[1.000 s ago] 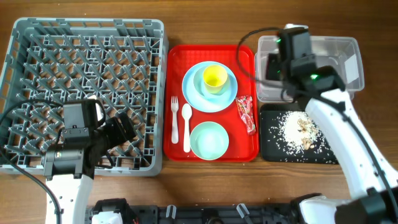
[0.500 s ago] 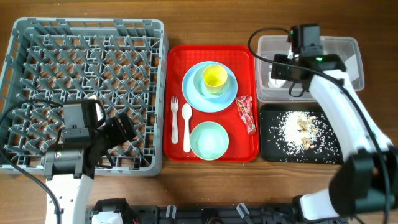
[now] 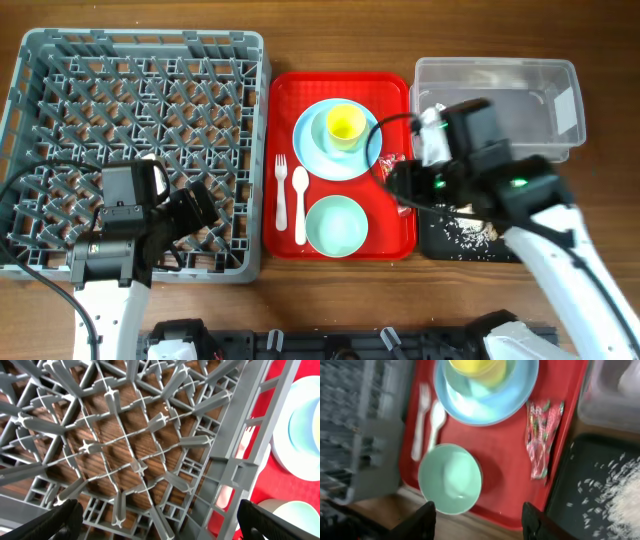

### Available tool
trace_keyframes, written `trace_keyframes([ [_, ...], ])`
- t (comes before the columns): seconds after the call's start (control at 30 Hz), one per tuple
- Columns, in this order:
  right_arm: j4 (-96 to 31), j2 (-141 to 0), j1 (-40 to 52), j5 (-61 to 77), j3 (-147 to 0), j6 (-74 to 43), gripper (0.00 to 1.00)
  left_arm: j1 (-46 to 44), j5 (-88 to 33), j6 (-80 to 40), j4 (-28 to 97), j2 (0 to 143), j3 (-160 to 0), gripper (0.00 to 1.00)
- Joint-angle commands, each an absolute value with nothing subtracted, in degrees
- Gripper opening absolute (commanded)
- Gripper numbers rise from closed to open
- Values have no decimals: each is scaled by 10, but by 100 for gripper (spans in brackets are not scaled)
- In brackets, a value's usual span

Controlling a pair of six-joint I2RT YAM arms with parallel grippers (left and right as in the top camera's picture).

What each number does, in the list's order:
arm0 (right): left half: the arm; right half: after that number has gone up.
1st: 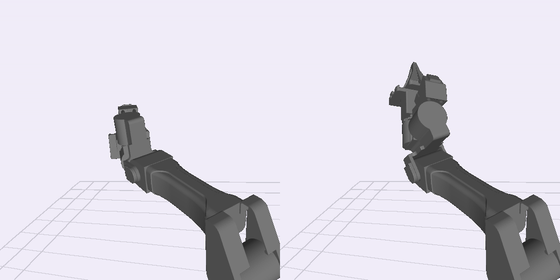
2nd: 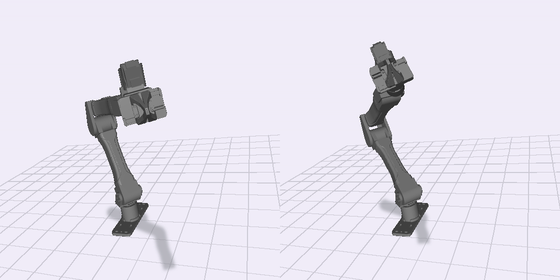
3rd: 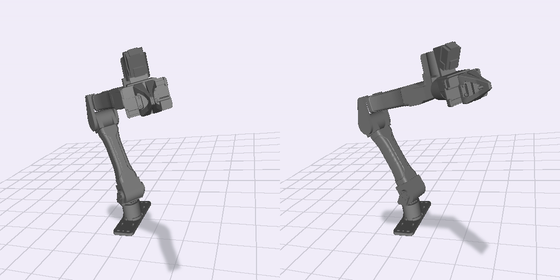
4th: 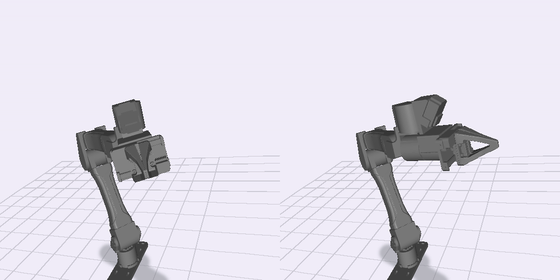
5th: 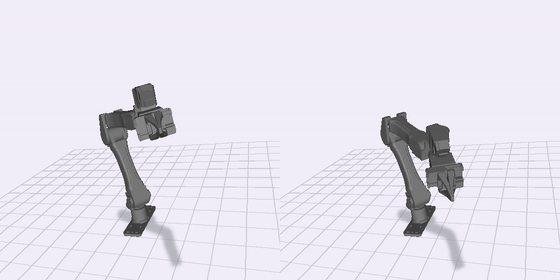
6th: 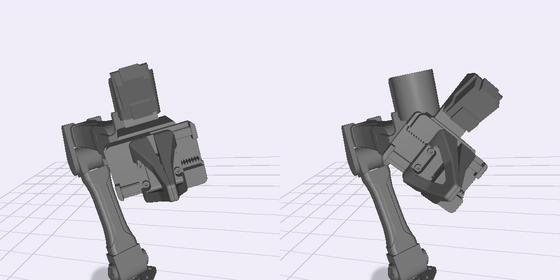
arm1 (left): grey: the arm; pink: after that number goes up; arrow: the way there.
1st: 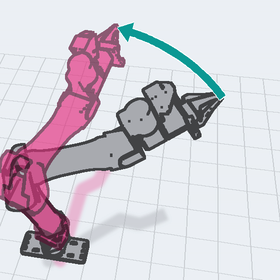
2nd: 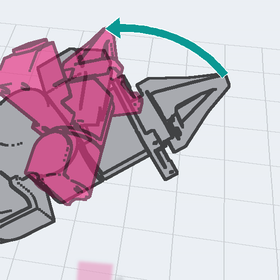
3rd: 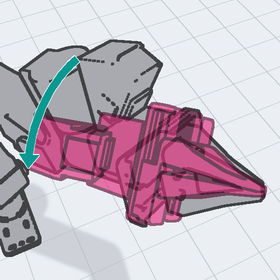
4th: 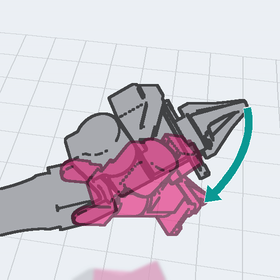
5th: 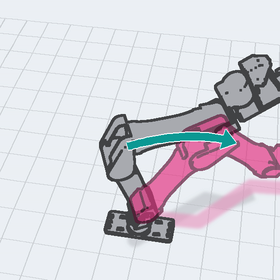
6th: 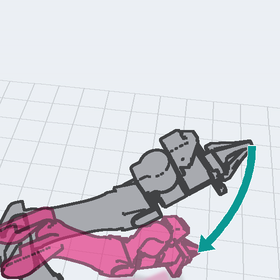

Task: Sort waste into correct bins and load items into the dishwasher rack
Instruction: 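Grasp the white tissue and drop it into the clear bin, then grasp the red candy wrapper with the right gripper, drop into bin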

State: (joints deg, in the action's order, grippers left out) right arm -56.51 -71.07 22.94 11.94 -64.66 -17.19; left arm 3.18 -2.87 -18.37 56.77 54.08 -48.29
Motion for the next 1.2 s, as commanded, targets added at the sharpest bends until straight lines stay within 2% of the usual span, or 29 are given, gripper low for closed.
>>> trace_keyframes([
  [0.0,-508,-734,278,14,-569,-274,45,37,-32,-185,575,537,-490,100],
  [0.03,-482,-744,293,-26,-543,-305,40,37,-32,-185,575,537,-490,100],
  [0.07,-472,-749,300,-50,-535,-317,38,37,-32,-185,575,537,-490,100],
  [0.33,-366,-853,314,-130,-509,-307,43,37,-32,-185,575,537,-490,100],
  [0.67,-289,-989,314,-119,-509,-270,44,37,-32,-185,575,537,-490,100],
  [0.87,-289,-995,314,-19,-509,-260,43,37,-32,-185,575,537,-490,100],
  [0.97,-292,-995,314,51,-509,-229,37,37,-32,-185,575,537,-490,100],
  [1.1,-291,-994,314,45,-509,-225,22,37,-32,-185,575,537,-490,100],
  [1.13,-291,-994,314,43,-509,-225,17,37,-32,-185,575,537,-490,100],
  [1.17,-292,-994,314,39,-509,-225,5,37,-32,-185,576,537,-490,100],
])
